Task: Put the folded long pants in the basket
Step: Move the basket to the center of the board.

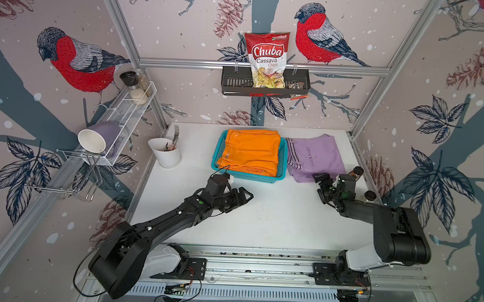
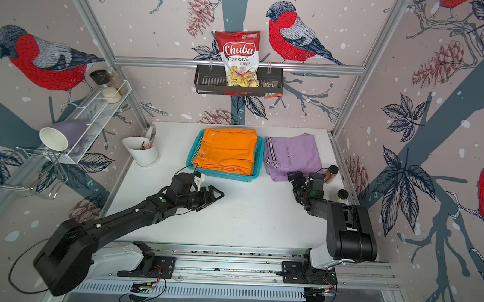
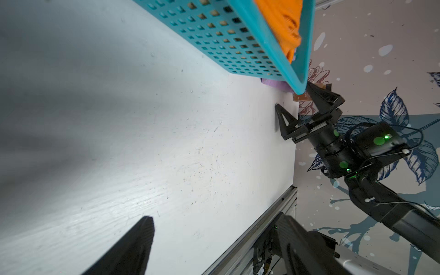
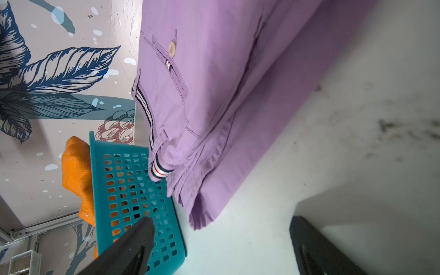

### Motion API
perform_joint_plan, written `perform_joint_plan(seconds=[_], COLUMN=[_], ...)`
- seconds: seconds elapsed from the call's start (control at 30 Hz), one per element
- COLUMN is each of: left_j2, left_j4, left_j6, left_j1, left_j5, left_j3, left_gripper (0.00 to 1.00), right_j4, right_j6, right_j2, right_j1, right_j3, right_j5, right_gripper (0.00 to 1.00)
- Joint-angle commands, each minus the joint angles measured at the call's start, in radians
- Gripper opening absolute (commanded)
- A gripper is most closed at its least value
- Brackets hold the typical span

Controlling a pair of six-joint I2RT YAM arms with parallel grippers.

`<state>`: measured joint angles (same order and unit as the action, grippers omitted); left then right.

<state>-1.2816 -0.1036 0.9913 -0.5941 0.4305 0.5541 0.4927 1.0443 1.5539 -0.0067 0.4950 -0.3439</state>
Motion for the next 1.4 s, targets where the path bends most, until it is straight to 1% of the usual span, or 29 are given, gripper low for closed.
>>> perform_joint_plan(seconds=[0.0, 0.07, 0.13, 0.17, 0.23, 0.27, 0.4, 0.5, 0.57, 0.7, 0.83, 0.93, 1.0, 1.1, 1.23, 1.37], left_j2=[-0.109, -0.182, -0.246, -0.279, -0.337, -0.372, -0.491, -0.545, -0.555, -0.521, -0.469, -0.429, -0.401, -0.377, -0.38, -0.407], left_j4=[-0.151, -0.168, -0.178, -0.19, -0.188, -0.184, -0.181, -0.197, -0.205, -0.207, -0.211, -0.222, -0.24, -0.254, -0.277, -0.321], left_j6=[0.006, -0.012, -0.023, -0.027, -0.039, -0.047, -0.047, -0.034, -0.028, -0.025, -0.02, -0.017, -0.011, -0.002, 0.012, 0.032], left_j1=[-0.006, -0.006, -0.006, -0.004, -0.005, -0.004, 0.013, 0.018, 0.018, 0.016, 0.003, -0.017, -0.028, -0.041, -0.062, -0.094], left_j5=[0.035, 0.041, 0.04, 0.046, 0.045, 0.047, 0.069, 0.094, 0.1, 0.082, 0.08, 0.073, 0.064, 0.046, 0.036, 0.031], left_j3=[0.039, 0.085, 0.131, 0.152, 0.203, 0.234, 0.333, 0.374, 0.38, 0.357, 0.315, 0.281, 0.256, 0.231, 0.208, 0.196], left_gripper=[0.86, 0.85, 0.84, 0.84, 0.84, 0.84, 0.82, 0.81, 0.81, 0.81, 0.84, 0.86, 0.86, 0.87, 0.88, 0.88], right_j4=[-0.02, -0.044, -0.046, -0.04, -0.019, -0.016, -0.01, -0.008, 0.023, 0.032, -0.051, -0.1, -0.109, -0.165, -0.284, -0.451], right_j6=[-0.045, -0.062, -0.07, -0.07, -0.069, -0.067, -0.073, -0.07, -0.049, -0.024, -0.037, -0.038, -0.033, -0.025, 0.01, 0.063], right_j2=[0.052, 0.092, 0.135, 0.158, 0.197, 0.215, 0.259, 0.253, 0.228, 0.143, 0.014, -0.093, -0.19, -0.36, -0.587, -0.859], right_j1=[-0.001, -0.001, -0.003, -0.003, -0.003, -0.003, -0.003, -0.004, -0.003, 0.021, 0.082, 0.113, 0.14, 0.203, 0.287, 0.39], right_j3=[0.05, 0.089, 0.117, 0.129, 0.146, 0.155, 0.189, 0.186, 0.156, 0.08, -0.017, -0.129, -0.223, -0.323, -0.405, -0.449], right_j5=[0.045, 0.07, 0.07, 0.064, 0.044, 0.038, 0.023, 0.01, -0.002, -0.002, 0.047, 0.045, 0.047, 0.088, 0.096, 0.143], right_gripper=[0.9, 0.87, 0.78, 0.73, 0.54, 0.47, 0.21, 0.06, 0.01, 0.0, 0.0, 0.0, 0.0, 0.0, 0.0, 0.0])
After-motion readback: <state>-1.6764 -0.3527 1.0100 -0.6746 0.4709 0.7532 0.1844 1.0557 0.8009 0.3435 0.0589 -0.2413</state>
